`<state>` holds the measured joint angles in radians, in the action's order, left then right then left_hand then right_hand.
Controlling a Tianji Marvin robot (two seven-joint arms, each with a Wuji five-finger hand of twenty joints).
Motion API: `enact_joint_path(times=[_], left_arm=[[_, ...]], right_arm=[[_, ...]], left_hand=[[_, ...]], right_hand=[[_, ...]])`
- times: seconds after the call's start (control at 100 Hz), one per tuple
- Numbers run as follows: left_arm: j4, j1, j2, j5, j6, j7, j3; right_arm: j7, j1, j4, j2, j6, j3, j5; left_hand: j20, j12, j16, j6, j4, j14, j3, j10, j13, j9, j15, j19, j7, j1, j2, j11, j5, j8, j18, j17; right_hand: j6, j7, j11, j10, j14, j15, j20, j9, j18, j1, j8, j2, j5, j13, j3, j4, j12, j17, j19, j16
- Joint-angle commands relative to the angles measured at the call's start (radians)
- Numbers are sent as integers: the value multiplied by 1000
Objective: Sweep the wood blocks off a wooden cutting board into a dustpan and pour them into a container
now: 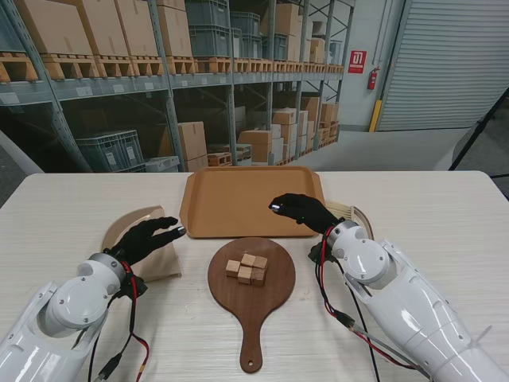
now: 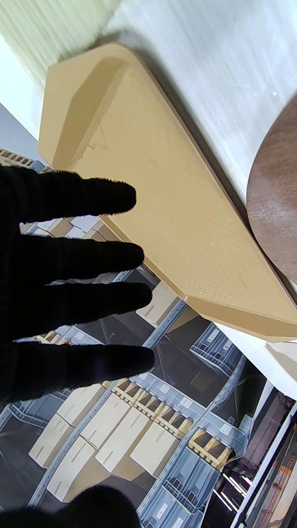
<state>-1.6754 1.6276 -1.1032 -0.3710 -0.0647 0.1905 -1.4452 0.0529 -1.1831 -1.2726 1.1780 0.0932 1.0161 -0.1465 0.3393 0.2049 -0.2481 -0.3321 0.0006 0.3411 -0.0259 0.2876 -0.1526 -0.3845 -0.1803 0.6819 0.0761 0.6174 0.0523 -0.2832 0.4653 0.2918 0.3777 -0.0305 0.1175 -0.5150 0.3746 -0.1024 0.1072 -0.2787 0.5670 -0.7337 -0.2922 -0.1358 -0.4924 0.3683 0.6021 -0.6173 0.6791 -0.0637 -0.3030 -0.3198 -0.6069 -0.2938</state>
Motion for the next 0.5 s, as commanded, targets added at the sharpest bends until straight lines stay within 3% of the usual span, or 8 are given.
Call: enact_joint_path(times=[0.0, 0.27, 0.49], left_arm=[[-21, 26, 18, -8, 9, 26, -26], [-104, 113, 50, -157, 60, 136, -169], [-150, 173, 63, -261, 70, 194, -258]], right_arm=[[15, -18, -1, -1, -2, 1, 3], [20, -31, -4, -2, -4, 10, 10], [23, -41, -10, -5, -9, 15, 11]], left_hand=[[-5, -9, 12, -16, -23, -35, -12, 44, 3, 29, 19, -24, -19, -5, 30, 92, -12, -25, -28, -17], [-54, -21, 31, -32, -20, -65, 8, 22, 81, 124, 61, -115, -61, 58, 192, 108, -101, -52, -92, -47], [-94, -28, 51, -39, -21, -84, 18, 12, 110, 207, 93, -196, -77, 116, 244, 117, -184, -61, -133, -37]], right_hand=[[11, -13, 23, 6, -17, -12, 33, -26, -15, 24, 3, -13, 25, -28, -35, 10, -16, -3, 18, 14], [8, -13, 25, 4, -15, -14, 34, -35, -14, 17, 2, -11, 30, -31, -35, 11, -21, -5, 16, 12], [8, -13, 26, 2, -14, -15, 35, -39, -15, 13, 1, -12, 32, -33, -38, 11, -24, -6, 15, 12]])
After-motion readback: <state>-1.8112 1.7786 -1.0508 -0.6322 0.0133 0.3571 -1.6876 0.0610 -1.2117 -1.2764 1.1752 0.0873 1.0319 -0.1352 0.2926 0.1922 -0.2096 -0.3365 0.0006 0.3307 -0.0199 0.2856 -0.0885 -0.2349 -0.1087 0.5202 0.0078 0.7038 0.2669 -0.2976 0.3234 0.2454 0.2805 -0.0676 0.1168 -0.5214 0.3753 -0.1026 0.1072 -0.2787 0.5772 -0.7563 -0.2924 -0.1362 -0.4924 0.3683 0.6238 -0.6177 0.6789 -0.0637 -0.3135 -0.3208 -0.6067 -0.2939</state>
